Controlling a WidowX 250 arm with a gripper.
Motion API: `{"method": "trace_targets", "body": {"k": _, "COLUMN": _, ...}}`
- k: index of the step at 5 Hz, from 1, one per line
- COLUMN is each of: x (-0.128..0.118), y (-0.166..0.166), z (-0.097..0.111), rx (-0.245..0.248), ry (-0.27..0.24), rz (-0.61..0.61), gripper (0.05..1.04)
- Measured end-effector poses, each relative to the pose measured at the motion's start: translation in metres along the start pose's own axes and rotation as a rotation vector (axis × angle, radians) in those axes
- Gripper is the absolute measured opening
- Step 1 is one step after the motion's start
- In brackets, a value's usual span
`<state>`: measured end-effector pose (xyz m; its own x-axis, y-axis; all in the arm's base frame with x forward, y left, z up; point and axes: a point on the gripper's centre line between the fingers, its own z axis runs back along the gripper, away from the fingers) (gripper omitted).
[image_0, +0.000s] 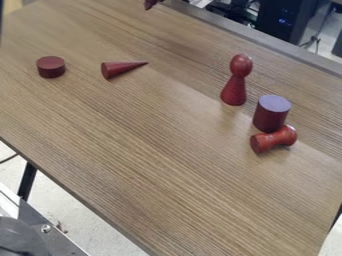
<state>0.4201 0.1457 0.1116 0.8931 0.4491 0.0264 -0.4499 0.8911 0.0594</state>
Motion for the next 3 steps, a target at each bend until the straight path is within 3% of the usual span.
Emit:
{"method": "trace_targets", "body": {"k": 1, "x": 0.006, "y": -0.022, "z": 0.003, "rx": -0.046, "ry": -0.016, "rz": -0.095, "gripper": 0.437}}
{"method": "trace_targets", "body": {"k": 2, "x": 0.002, "y": -0.035, "z": 0.002, "rx": -0.087, "ry": 0.001, "rz": -0.128, "gripper": 0.437}}
{"method": "trace_targets", "body": {"k": 3, "x": -0.015, "y": -0.043, "z": -0.026, "rx": -0.133, "ry": 0.088, "rz": -0.149, "gripper": 0.437}}
